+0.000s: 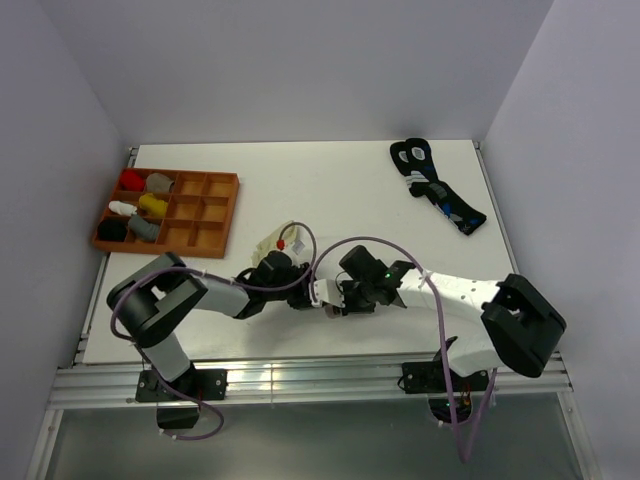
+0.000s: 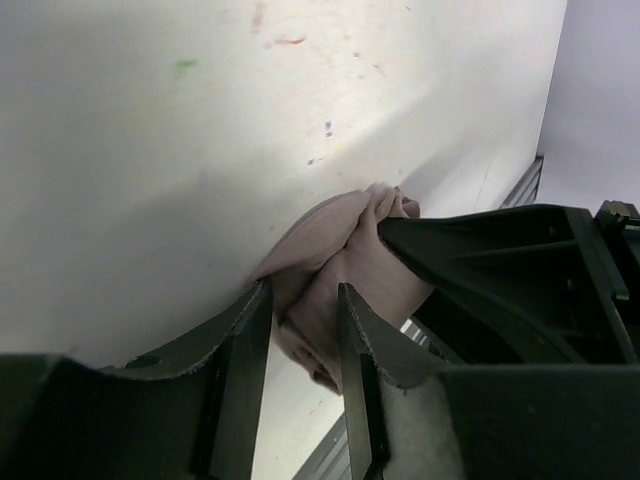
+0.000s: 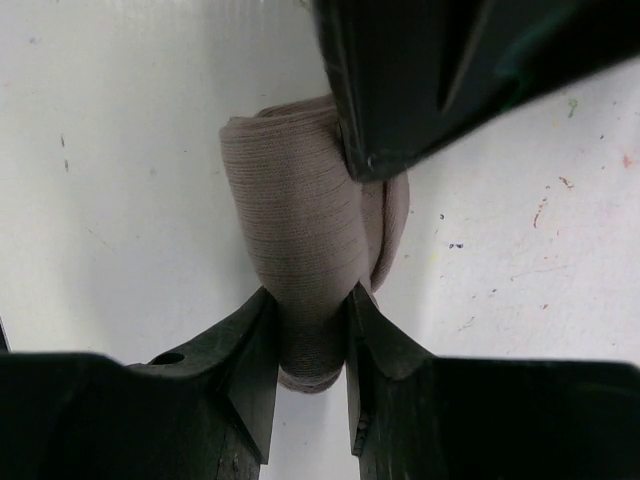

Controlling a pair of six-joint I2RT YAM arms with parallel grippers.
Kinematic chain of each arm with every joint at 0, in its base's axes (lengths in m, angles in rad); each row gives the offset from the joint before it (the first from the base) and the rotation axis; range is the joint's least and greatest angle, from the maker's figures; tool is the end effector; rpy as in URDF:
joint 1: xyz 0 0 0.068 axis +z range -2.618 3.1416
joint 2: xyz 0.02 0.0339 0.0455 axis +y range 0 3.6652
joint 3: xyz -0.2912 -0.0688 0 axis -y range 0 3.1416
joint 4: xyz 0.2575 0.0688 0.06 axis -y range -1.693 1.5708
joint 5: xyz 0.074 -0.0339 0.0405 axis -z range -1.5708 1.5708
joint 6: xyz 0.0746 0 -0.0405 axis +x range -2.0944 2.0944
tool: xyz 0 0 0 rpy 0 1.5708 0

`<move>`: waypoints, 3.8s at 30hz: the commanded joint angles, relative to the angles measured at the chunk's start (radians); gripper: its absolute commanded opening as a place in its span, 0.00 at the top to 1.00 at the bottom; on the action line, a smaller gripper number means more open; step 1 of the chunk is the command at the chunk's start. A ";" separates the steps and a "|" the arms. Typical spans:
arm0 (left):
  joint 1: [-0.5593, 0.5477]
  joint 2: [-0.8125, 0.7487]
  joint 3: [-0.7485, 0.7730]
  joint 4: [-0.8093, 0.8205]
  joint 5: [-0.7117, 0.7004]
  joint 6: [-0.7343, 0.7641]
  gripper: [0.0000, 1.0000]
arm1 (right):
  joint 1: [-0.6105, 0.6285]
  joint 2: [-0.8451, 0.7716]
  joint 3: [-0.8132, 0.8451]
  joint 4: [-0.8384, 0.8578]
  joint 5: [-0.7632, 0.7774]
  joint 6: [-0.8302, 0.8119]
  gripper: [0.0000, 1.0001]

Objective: Roll the socks
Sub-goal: Roll the sock at the center of the board, then pick up the sock at the center of the board.

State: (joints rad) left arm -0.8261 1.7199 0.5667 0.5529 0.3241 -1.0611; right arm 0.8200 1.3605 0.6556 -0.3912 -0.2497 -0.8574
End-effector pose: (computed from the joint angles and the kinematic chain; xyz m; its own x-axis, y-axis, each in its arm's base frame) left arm 0.2143 -0.2675 0.1087 -0.9507 -0.1895 -0.2456 0.0928 0.5818 -0.8081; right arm 0.1646 0.2035 0.1470 0.1969 -0.8630 -0.4653 -0.9729 -0.1132 -0.2018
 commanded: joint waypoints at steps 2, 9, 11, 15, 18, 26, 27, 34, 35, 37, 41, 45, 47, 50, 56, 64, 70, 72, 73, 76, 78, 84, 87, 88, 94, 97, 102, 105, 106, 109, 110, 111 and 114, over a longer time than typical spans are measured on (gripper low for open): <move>-0.031 -0.109 -0.071 -0.096 -0.231 -0.077 0.60 | -0.004 0.106 0.005 -0.133 0.035 0.073 0.85; -0.139 -0.321 -0.223 -0.127 -0.448 -0.215 0.56 | -0.012 0.207 0.102 -0.219 0.000 0.123 0.85; -0.175 -0.344 -0.220 -0.149 -0.485 -0.227 0.55 | -0.015 0.241 0.133 -0.235 -0.008 0.142 0.85; -0.292 -0.319 -0.196 -0.131 -0.556 -0.263 0.54 | -0.024 0.293 0.185 -0.290 -0.045 0.169 0.85; -0.349 -0.248 -0.188 -0.068 -0.600 -0.304 0.53 | -0.042 0.328 0.223 -0.330 -0.086 0.185 0.85; -0.386 -0.131 -0.174 0.044 -0.723 -0.419 0.51 | -0.130 0.423 0.326 -0.449 -0.206 0.202 0.86; -0.386 -0.119 -0.163 0.045 -0.747 -0.431 0.51 | -0.146 0.430 0.335 -0.478 -0.236 0.198 0.86; -0.403 0.033 -0.140 0.169 -0.824 -0.562 0.51 | -0.185 0.485 0.377 -0.532 -0.305 0.189 0.86; -0.404 0.047 -0.143 0.189 -0.833 -0.579 0.51 | -0.188 0.491 0.387 -0.540 -0.316 0.187 0.87; -0.413 0.079 -0.160 0.232 -0.865 -0.634 0.51 | -0.194 0.509 0.397 -0.564 -0.347 0.181 0.86; -0.439 0.110 -0.149 0.228 -0.907 -0.692 0.51 | -0.217 0.543 0.432 -0.606 -0.399 0.167 0.87; -0.455 0.125 -0.140 0.196 -0.944 -0.749 0.50 | -0.232 0.562 0.464 -0.661 -0.451 0.150 0.87; -0.462 0.122 -0.139 0.176 -0.968 -0.783 0.50 | -0.232 0.560 0.476 -0.672 -0.465 0.146 0.87; -0.464 0.115 -0.142 0.159 -0.996 -0.818 0.50 | -0.232 0.557 0.483 -0.693 -0.474 0.135 0.87; -0.464 0.102 -0.119 0.111 -1.022 -0.835 0.49 | -0.232 0.546 0.458 -0.684 -0.459 0.126 0.88; -0.449 0.092 -0.125 0.105 -1.039 -0.850 0.49 | -0.232 0.532 0.414 -0.657 -0.431 0.116 0.88; -0.436 0.092 -0.103 0.096 -1.027 -0.818 0.48 | -0.232 0.525 0.388 -0.641 -0.421 0.110 0.88; -0.432 0.096 -0.091 0.088 -1.024 -0.821 0.48 | -0.231 0.516 0.383 -0.641 -0.419 0.106 0.89; -0.432 0.096 -0.093 0.094 -1.022 -0.829 0.48 | -0.228 0.511 0.377 -0.640 -0.419 0.104 0.89; -0.430 0.107 -0.084 0.090 -1.014 -0.830 0.48 | -0.228 0.497 0.371 -0.644 -0.422 0.095 0.89; -0.430 0.115 -0.061 0.055 -1.008 -0.827 0.47 | -0.228 0.491 0.374 -0.663 -0.436 0.077 0.89; -0.430 0.122 -0.053 0.044 -1.007 -0.843 0.47 | -0.225 0.493 0.381 -0.715 -0.465 0.015 0.88; -0.432 0.130 -0.047 0.044 -1.013 -0.840 0.46 | -0.219 0.497 0.381 -0.744 -0.480 -0.026 0.89; -0.432 0.132 -0.044 0.044 -1.014 -0.835 0.46 | -0.216 0.500 0.380 -0.750 -0.484 -0.034 0.88; -0.432 0.155 -0.019 0.051 -1.021 -0.821 0.44 | -0.216 0.512 0.397 -0.830 -0.517 -0.114 0.89; -0.432 0.165 0.001 0.029 -1.016 -0.818 0.44 | -0.216 0.516 0.404 -0.841 -0.530 -0.130 0.89; -0.432 0.182 0.018 0.007 -1.001 -0.824 0.47 | -0.214 0.494 0.426 -0.838 -0.533 -0.119 0.89; -0.430 0.193 0.033 -0.019 -0.981 -0.826 0.51 | -0.216 0.466 0.429 -0.798 -0.519 -0.080 0.89; -0.432 0.193 0.036 -0.019 -0.976 -0.827 0.53 | -0.214 0.462 0.437 -0.796 -0.520 -0.074 0.89; -0.432 0.204 0.041 -0.024 -0.959 -0.833 0.60 | -0.217 0.447 0.453 -0.798 -0.530 -0.063 0.89; -0.432 0.205 0.044 -0.031 -0.956 -0.835 0.64 | -0.217 0.440 0.455 -0.798 -0.527 -0.060 0.89; -0.433 0.204 0.045 -0.041 -0.955 -0.833 0.67 | -0.217 0.436 0.457 -0.798 -0.527 -0.060 0.89; -0.433 0.199 0.050 -0.057 -0.947 -0.830 0.82 | -0.216 0.417 0.454 -0.787 -0.514 -0.051 0.89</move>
State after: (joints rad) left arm -1.3037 1.8614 0.5991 0.7025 -0.5888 -1.9095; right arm 0.5564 1.8328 1.1095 -1.0630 -0.6071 -0.9230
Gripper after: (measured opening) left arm 0.460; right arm 0.338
